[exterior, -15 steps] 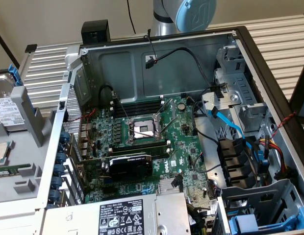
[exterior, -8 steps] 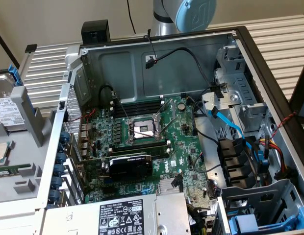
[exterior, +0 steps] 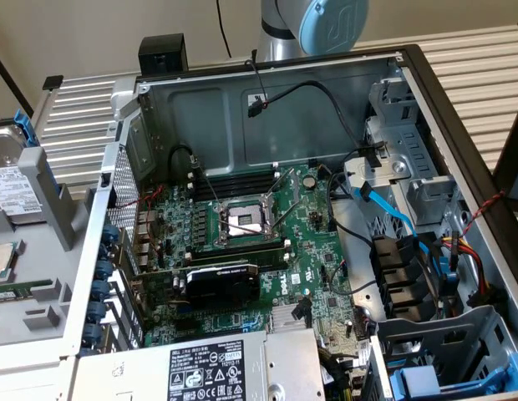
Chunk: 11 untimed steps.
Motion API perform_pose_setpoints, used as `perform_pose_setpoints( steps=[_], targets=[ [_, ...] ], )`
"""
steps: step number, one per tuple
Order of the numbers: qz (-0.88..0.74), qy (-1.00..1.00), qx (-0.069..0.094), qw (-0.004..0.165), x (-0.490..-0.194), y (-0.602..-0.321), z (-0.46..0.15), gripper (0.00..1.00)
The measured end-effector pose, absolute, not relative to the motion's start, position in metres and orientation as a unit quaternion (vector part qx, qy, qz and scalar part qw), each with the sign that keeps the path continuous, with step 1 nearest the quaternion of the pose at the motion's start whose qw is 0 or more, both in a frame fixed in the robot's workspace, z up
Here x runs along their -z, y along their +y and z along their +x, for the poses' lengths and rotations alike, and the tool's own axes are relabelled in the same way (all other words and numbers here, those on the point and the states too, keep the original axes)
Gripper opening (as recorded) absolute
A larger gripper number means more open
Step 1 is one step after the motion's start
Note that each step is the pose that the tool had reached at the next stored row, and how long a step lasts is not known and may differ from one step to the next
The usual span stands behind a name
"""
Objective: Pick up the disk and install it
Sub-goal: 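Pick up the disk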
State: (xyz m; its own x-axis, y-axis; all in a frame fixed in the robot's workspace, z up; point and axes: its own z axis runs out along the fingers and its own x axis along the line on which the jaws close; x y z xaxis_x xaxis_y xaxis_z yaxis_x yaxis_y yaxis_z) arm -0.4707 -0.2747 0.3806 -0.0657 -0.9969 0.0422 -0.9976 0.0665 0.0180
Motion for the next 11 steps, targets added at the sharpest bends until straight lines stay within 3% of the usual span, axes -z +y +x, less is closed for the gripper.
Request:
perform_pose_setpoints(
  steps=[11],
  targets=[
    [0.7, -0.713, -0.013, 0.017, -0.3729, -0.2746, -0.4777, 0.11]
  ],
)
